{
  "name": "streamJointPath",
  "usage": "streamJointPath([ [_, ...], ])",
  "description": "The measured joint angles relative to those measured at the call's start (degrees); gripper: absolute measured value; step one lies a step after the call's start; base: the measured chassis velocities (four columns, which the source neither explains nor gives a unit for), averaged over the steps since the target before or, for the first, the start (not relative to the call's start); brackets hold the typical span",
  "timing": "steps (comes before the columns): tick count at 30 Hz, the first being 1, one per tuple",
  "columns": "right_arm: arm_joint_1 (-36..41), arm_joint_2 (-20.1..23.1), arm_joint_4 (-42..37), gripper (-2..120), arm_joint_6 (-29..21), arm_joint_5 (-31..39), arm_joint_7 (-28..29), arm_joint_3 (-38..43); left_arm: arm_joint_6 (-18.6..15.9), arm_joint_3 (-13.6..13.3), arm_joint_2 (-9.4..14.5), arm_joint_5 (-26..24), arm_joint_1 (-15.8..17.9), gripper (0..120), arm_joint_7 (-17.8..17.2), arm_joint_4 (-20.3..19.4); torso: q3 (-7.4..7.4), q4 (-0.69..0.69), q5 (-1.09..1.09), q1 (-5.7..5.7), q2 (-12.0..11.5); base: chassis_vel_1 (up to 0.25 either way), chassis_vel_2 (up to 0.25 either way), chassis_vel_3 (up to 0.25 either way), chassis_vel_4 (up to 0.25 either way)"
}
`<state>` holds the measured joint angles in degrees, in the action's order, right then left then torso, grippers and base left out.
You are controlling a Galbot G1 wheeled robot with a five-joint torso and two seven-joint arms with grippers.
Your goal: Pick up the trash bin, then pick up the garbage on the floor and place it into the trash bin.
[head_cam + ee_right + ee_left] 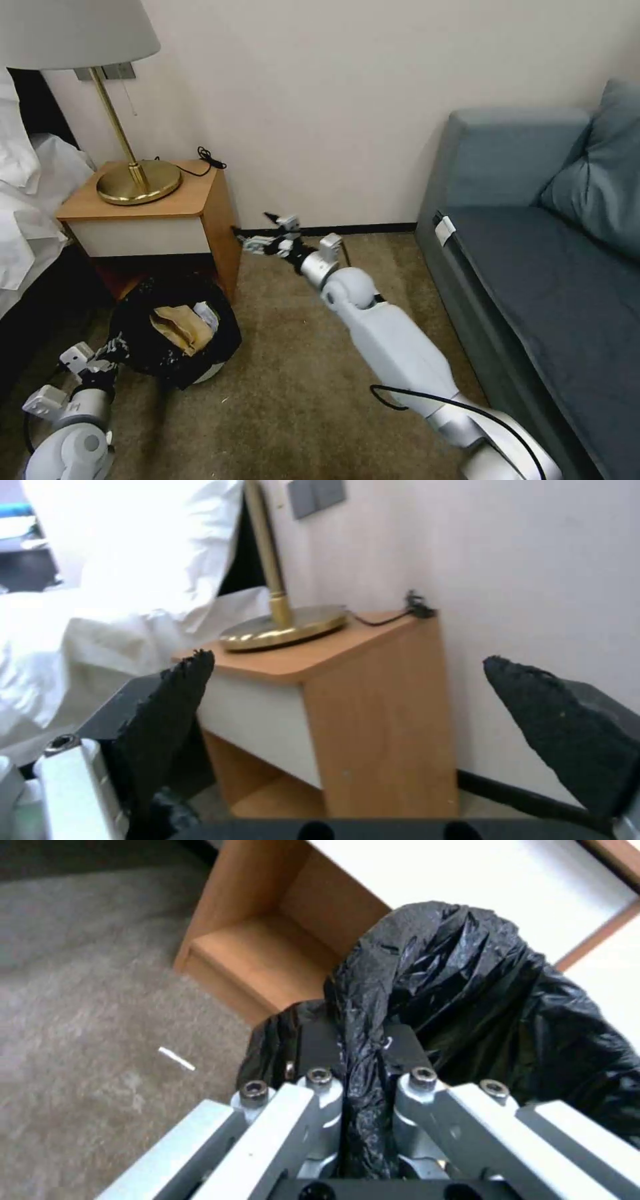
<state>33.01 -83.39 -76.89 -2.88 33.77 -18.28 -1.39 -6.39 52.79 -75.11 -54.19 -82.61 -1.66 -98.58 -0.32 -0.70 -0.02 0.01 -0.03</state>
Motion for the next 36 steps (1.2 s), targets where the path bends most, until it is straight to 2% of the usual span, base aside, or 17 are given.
streamJointPath([
  [7,3.8,1.6,-1.2,100,0.0,-0.2,-0.4,3.8,-1.1,0.2,0.3,0.2,0.5,4,-2.3,1.7,0.00,-0.01,0.01,0.00,0.0,0.000,0.000,0.000,0.000],
  [9,6.0,2.1,-1.4,100,0.4,-0.6,-0.8,5.1,-1.8,0.5,1.5,0.2,0.6,4,-3.3,1.9,0.00,0.00,0.01,0.00,0.0,0.000,0.000,0.000,0.000],
  [16,9.7,2.3,-2.3,100,1.3,-1.3,-1.6,6.8,-2.8,1.2,3.2,-0.1,1.0,4,-4.8,3.6,0.00,0.00,0.01,0.00,0.0,0.000,0.000,0.000,0.000],
  [20,11.2,2.2,-2.7,100,1.5,-1.4,-1.9,7.5,-3.0,1.3,3.5,-0.7,0.6,4,-4.7,4.8,0.00,0.01,0.00,0.00,0.0,0.000,0.000,0.000,0.000],
  [27,12.5,2.0,-3.0,100,1.6,-1.9,-2.3,7.6,-2.8,1.3,3.5,-1.5,-0.7,6,-3.1,4.6,0.01,0.01,-0.01,0.00,0.0,0.000,0.000,0.000,0.000],
  [29,13.0,1.7,-3.0,100,1.6,-2.3,-2.3,7.5,-3.1,1.2,3.5,-1.6,-1.3,19,-2.8,4.0,0.00,0.01,0.03,0.00,0.0,0.000,0.000,0.000,0.000],
  [32,13.2,1.5,-3.0,100,1.6,-2.5,-2.3,7.4,-3.1,1.2,3.6,-1.4,-1.6,25,-2.8,3.5,0.00,0.00,0.03,0.00,0.0,0.000,0.000,0.000,0.000],
  [34,13.5,1.2,-2.9,100,1.5,-2.7,-2.3,7.4,-3.1,1.6,3.9,-0.5,-2.4,36,-2.8,2.2,0.00,0.00,0.03,0.00,0.0,0.000,0.000,0.000,0.000],
  [35,13.5,1.2,-2.9,100,1.5,-2.7,-2.3,7.4,-3.1,1.6,3.9,-0.5,-2.4,36,-2.8,2.2,0.00,0.00,0.03,0.00,0.0,0.000,0.000,0.000,0.000],
  [36,13.6,1.1,-2.8,100,1.4,-2.7,-2.3,7.4,-3.1,1.9,4.2,0.1,-2.9,41,-2.8,1.5,0.00,0.00,0.03,0.00,0.0,0.000,0.000,0.000,0.000],
])
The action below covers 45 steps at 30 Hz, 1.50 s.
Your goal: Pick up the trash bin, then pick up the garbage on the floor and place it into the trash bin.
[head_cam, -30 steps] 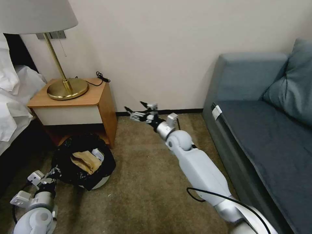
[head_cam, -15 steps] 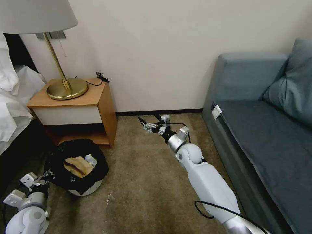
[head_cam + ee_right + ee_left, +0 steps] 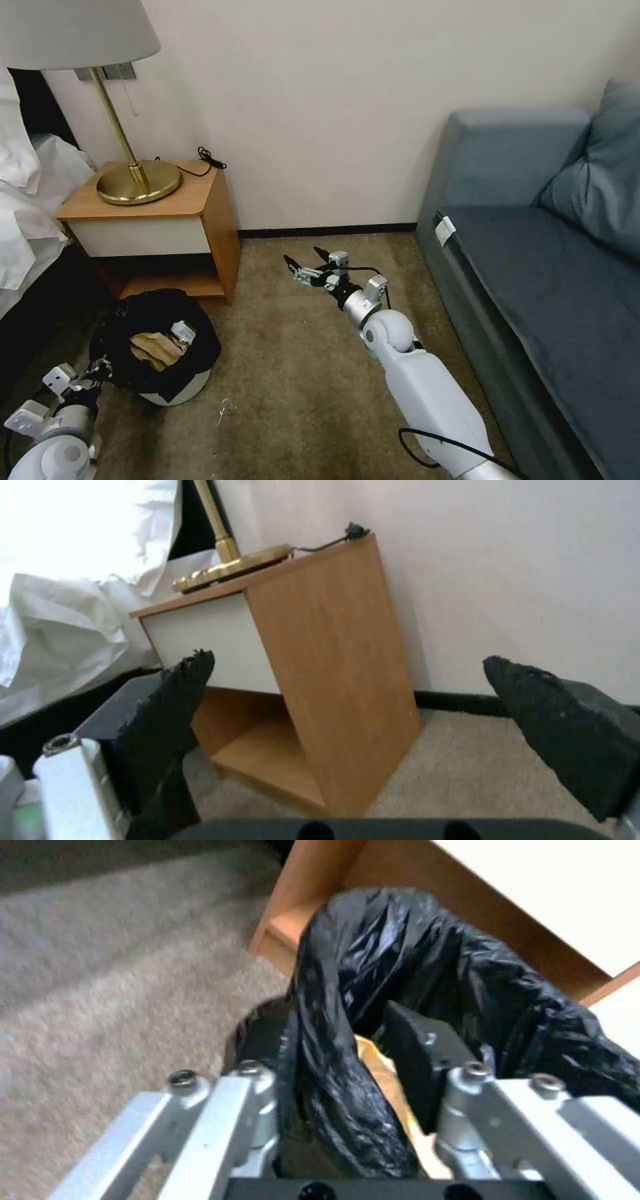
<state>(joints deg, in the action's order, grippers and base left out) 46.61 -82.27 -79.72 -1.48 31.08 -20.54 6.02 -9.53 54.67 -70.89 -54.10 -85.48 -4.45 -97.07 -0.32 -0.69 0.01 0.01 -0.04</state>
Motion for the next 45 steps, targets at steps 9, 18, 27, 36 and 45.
streamJointPath([
  [9,0.6,-0.1,0.3,100,-0.6,0.0,0.3,0.3,-0.7,1.8,1.2,3.2,-3.1,75,-0.4,-4.3,0.00,0.00,-0.01,0.00,0.0,0.000,0.000,0.000,0.000],
  [18,2.0,0.1,-1.2,100,-1.2,0.0,3.1,0.4,0.5,3.5,0.3,12.4,-8.8,100,-0.3,-10.6,0.00,0.00,-0.01,0.00,0.0,0.000,0.000,0.000,0.000],
  [27,5.6,2.1,-6.7,100,-6.0,0.8,12.1,1.8,1.7,8.7,2.6,18.9,-12.4,100,-0.3,-19.6,0.00,0.00,-0.03,0.00,0.0,0.000,0.000,0.000,0.000],
  [36,9.4,7.4,-14.5,100,-10.6,5.3,19.3,2.9,3.0,6.7,6.0,23.7,-14.5,100,0.1,-26.1,0.00,-0.01,-0.02,0.00,0.0,0.000,0.000,0.000,0.000],
  [45,10.5,10.4,-16.9,100,-11.2,9.0,19.9,3.2,3.9,4.7,6.3,25.4,-15.8,100,0.8,-28.5,0.00,-0.01,-0.02,0.00,0.0,0.000,0.000,0.000,0.000],
])
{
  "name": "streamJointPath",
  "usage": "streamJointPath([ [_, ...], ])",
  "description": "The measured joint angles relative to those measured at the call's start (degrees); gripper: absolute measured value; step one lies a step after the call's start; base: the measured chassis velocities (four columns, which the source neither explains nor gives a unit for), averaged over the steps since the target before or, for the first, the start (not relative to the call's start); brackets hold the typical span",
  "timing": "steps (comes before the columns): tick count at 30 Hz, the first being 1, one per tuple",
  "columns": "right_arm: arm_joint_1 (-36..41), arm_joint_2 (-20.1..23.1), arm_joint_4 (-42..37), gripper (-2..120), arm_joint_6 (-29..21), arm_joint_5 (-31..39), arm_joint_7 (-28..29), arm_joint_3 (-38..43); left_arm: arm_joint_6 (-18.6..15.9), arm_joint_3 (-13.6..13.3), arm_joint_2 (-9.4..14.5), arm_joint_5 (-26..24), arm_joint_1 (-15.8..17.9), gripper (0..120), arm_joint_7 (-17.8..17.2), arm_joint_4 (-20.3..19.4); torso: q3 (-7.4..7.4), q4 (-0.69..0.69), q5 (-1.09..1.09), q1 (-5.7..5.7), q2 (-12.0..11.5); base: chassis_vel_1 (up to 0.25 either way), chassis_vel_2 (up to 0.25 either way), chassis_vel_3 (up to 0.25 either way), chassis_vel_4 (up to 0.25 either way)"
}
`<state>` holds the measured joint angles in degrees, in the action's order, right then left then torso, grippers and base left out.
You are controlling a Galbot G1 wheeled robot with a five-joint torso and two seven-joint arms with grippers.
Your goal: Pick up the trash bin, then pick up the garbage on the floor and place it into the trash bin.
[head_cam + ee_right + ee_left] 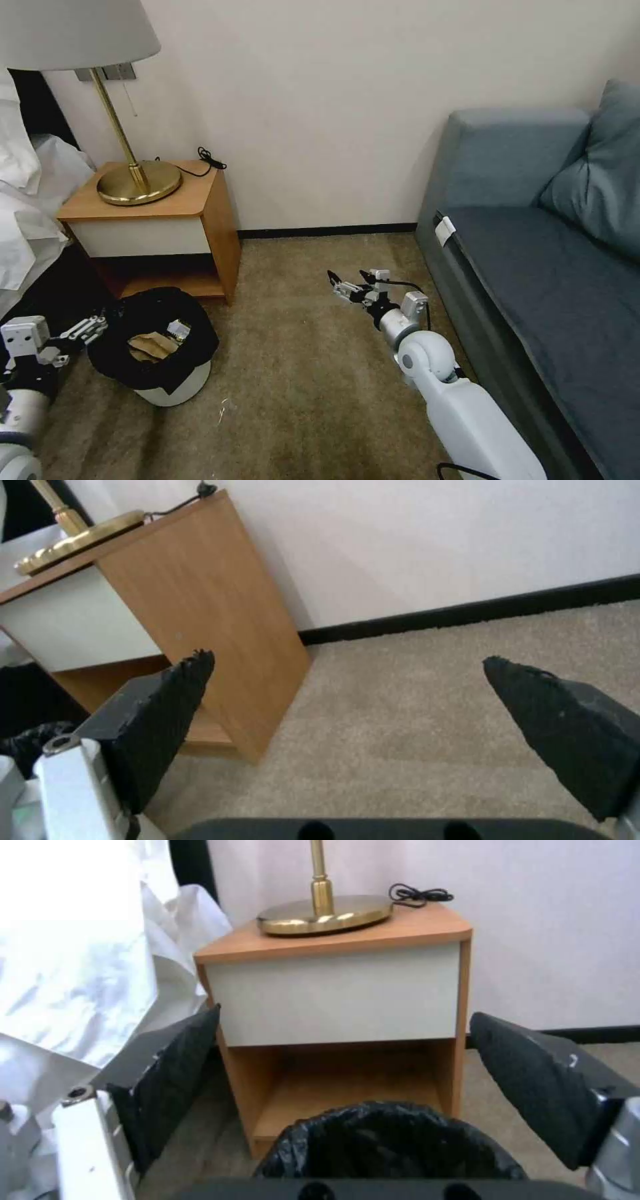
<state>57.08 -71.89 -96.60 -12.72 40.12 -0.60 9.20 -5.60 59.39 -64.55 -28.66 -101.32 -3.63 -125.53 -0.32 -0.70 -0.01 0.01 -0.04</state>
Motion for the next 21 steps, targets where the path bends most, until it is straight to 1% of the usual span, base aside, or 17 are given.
streamJointPath([
  [21,0.0,-0.2,0.1,100,0.3,0.0,0.0,0.2,-0.1,-0.1,-0.2,0.0,0.1,100,-0.1,0.1,0.00,0.00,0.01,0.00,0.0,0.000,0.000,0.000,0.000],
])
